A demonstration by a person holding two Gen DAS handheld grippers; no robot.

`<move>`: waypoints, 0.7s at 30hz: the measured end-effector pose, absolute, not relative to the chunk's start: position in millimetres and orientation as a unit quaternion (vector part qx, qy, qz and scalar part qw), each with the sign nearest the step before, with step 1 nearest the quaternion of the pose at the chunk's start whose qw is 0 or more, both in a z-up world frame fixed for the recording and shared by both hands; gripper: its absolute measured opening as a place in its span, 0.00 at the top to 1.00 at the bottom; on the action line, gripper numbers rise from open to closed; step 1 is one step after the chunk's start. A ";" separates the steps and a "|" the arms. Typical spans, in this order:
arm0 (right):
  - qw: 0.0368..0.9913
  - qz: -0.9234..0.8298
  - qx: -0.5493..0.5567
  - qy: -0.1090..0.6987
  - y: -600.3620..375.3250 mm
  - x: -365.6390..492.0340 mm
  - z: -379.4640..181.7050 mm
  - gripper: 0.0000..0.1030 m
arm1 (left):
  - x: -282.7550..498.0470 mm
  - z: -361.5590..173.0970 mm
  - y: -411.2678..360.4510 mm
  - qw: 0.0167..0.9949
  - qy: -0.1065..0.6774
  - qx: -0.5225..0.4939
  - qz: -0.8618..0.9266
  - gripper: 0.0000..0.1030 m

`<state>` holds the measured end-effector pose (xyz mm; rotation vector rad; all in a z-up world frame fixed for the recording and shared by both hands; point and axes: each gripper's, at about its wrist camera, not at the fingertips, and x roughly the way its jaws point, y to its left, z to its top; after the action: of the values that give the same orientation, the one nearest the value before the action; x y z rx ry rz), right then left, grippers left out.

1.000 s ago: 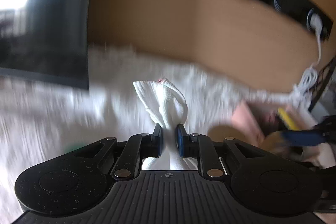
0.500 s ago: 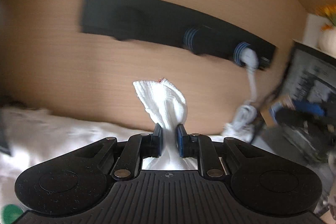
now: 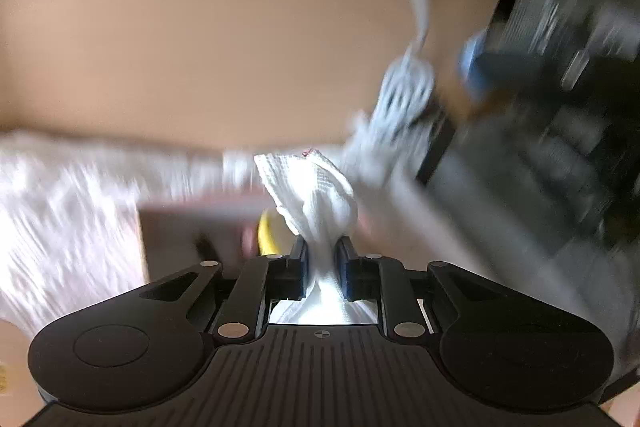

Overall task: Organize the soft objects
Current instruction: 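Lower the glove into the pink box with the left gripper while the right drops the tape roll in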

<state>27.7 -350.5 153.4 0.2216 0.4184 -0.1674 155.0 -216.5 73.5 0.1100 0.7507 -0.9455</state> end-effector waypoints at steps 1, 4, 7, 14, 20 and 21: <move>0.967 -0.082 0.113 0.211 -351.4 31.8 149.9 0.59 | 157.8 61.5 -223.1 0.820 0.364 0.067 -0.437 0.81; 0.963 -0.080 0.122 0.225 -353.9 46.0 137.3 0.59 | 157.0 45.8 -231.9 0.825 0.349 0.097 -0.434 0.77; 0.956 -0.083 0.141 0.245 -357.9 63.1 122.5 0.59 | 160.9 42.6 -235.8 0.830 0.336 0.117 -0.428 0.77; 0.931 -0.094 0.184 0.300 -368.2 90.4 88.2 0.59 | 177.4 42.5 -229.7 0.839 0.345 0.076 -0.414 0.65; 0.920 -0.120 0.188 0.321 -377.0 96.4 68.9 0.58 | 166.7 70.0 -202.7 0.846 0.327 0.072 -0.414 0.67; 0.918 -0.124 0.192 0.324 -378.8 96.7 66.0 0.58 | 165.3 73.3 -196.3 0.848 0.326 0.063 -0.413 0.67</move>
<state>96.7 -378.8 66.0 0.3939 0.6658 -0.2540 165.3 -196.3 73.3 0.1321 0.6874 -0.8695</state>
